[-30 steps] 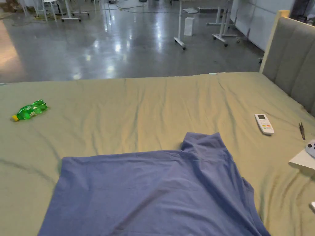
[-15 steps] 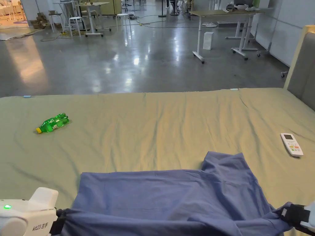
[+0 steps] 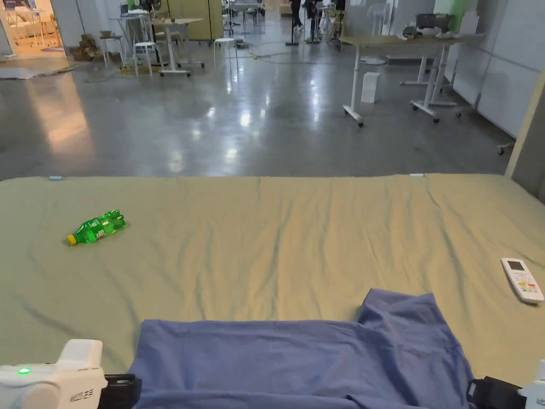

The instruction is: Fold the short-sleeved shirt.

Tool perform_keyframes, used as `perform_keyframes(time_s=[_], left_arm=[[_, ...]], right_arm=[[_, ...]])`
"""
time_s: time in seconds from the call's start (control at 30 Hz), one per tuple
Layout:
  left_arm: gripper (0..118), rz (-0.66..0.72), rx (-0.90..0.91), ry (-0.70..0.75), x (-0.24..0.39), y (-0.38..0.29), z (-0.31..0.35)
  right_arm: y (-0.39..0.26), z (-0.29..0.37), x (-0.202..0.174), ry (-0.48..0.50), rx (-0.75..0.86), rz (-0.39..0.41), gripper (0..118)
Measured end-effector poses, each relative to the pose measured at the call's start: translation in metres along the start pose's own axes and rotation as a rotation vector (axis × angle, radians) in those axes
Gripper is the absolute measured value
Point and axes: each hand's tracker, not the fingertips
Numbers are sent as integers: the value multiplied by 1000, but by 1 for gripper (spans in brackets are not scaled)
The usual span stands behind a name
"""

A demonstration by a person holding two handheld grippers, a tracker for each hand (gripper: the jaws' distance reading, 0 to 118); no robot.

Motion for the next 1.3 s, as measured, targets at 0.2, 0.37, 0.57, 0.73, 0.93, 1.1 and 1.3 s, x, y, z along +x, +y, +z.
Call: perform_keyframes(time_s=[0.2,0.37,0.57,0.73,0.93,1.1,1.3], left_arm=[[81,27,272,-198,11,6,134],[81,-1,534,-83,51,-22,226],[45,-17,729,122,100,-68,283],[4,-3,772,28,107,-89,309],[1,-55,786,9,123,-102,333],[1,-55,773,-10,123,-100,332],[1,-66,756,-4,122,-94,330]], right_arm=[[-1,123,-18,130,288,61,79],[-25,202,-46,175,479,173,83],[-89,257,-85,151,669,322,67],[-110,275,-105,138,693,410,13],[-122,293,-115,139,733,454,0],[-123,297,-123,138,748,475,0],[-121,294,-126,134,748,472,0]])
